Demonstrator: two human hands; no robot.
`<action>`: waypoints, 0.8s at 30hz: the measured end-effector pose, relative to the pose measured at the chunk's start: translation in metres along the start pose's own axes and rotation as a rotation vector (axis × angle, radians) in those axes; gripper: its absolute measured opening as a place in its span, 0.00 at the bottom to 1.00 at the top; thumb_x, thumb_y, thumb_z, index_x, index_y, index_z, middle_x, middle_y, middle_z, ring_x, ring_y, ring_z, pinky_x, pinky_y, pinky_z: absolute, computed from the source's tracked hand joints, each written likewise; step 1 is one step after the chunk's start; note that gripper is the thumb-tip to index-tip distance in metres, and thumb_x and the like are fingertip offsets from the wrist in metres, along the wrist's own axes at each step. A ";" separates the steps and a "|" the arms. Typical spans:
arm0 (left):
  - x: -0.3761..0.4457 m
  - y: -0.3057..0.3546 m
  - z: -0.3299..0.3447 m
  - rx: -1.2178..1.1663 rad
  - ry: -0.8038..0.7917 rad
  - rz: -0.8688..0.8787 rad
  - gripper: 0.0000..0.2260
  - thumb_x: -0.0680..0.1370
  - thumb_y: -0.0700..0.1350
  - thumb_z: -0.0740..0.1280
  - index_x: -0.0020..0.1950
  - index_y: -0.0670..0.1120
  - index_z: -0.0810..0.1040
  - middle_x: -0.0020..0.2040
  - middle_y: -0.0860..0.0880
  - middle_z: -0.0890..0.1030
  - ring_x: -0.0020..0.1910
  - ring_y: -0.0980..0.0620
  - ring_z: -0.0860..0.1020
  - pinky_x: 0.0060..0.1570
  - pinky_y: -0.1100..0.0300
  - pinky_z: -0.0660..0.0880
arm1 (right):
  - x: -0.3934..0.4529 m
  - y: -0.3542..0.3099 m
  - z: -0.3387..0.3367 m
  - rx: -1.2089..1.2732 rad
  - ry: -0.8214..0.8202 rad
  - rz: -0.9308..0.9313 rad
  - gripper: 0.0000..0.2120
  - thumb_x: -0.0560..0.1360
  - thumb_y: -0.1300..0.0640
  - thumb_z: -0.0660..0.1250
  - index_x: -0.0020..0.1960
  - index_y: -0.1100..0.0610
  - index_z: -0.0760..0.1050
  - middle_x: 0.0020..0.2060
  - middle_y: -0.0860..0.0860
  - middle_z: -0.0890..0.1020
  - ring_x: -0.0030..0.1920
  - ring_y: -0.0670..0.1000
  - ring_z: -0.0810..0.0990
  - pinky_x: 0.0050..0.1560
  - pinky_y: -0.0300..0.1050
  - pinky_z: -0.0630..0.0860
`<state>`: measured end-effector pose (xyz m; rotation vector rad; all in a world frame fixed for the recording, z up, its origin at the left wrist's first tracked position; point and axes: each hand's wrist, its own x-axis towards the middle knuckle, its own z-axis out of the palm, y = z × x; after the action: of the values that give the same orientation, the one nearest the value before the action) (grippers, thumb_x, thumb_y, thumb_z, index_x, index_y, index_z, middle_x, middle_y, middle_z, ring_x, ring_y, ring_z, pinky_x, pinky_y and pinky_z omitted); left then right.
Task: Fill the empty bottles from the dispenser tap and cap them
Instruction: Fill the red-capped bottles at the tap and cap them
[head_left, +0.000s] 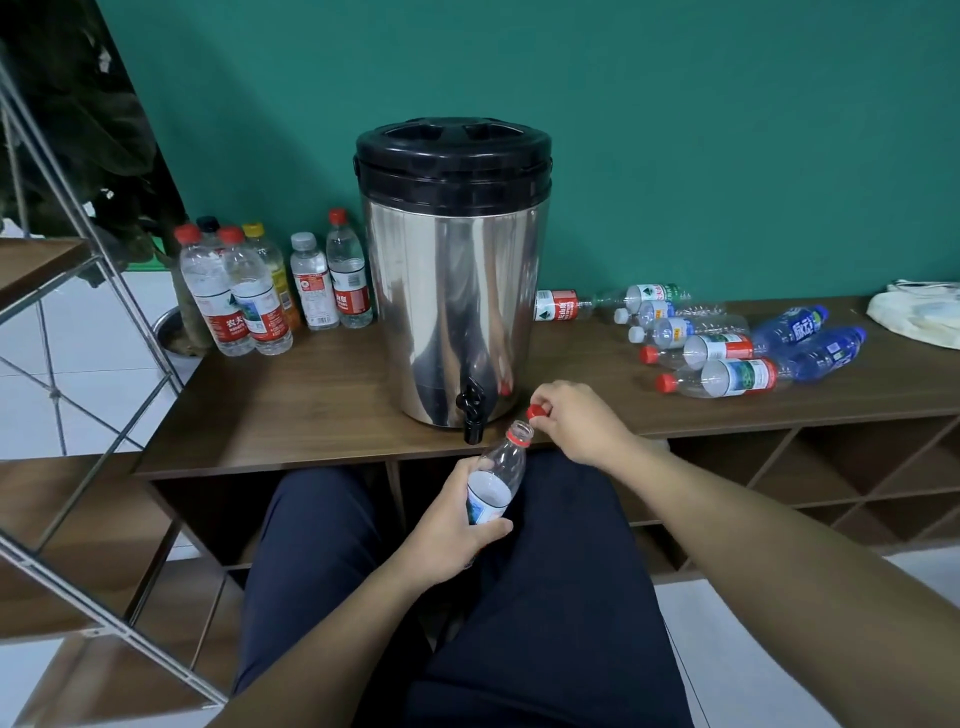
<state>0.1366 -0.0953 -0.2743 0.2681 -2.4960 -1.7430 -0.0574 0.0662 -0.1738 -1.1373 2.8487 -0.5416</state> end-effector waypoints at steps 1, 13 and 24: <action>0.000 -0.005 -0.001 0.007 -0.001 -0.002 0.33 0.77 0.47 0.81 0.75 0.62 0.68 0.66 0.58 0.80 0.63 0.60 0.80 0.65 0.63 0.75 | 0.002 0.001 0.008 -0.012 0.000 0.018 0.08 0.83 0.53 0.76 0.59 0.56 0.84 0.54 0.53 0.83 0.56 0.57 0.83 0.60 0.55 0.80; -0.006 -0.047 -0.016 0.006 0.026 -0.135 0.25 0.76 0.42 0.82 0.65 0.55 0.74 0.56 0.53 0.84 0.51 0.62 0.82 0.57 0.66 0.78 | -0.008 -0.006 0.025 0.183 0.237 0.038 0.06 0.85 0.53 0.72 0.56 0.53 0.87 0.49 0.46 0.82 0.47 0.48 0.80 0.57 0.52 0.81; -0.006 -0.039 -0.011 -0.073 0.098 -0.137 0.26 0.75 0.48 0.84 0.67 0.58 0.75 0.57 0.55 0.86 0.56 0.59 0.84 0.59 0.66 0.77 | -0.037 -0.098 -0.009 0.521 0.245 -0.074 0.26 0.89 0.39 0.61 0.34 0.49 0.71 0.30 0.51 0.77 0.34 0.51 0.76 0.41 0.53 0.73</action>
<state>0.1477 -0.1177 -0.3071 0.5171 -2.3915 -1.8174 0.0338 0.0280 -0.1367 -1.1347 2.5923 -1.4111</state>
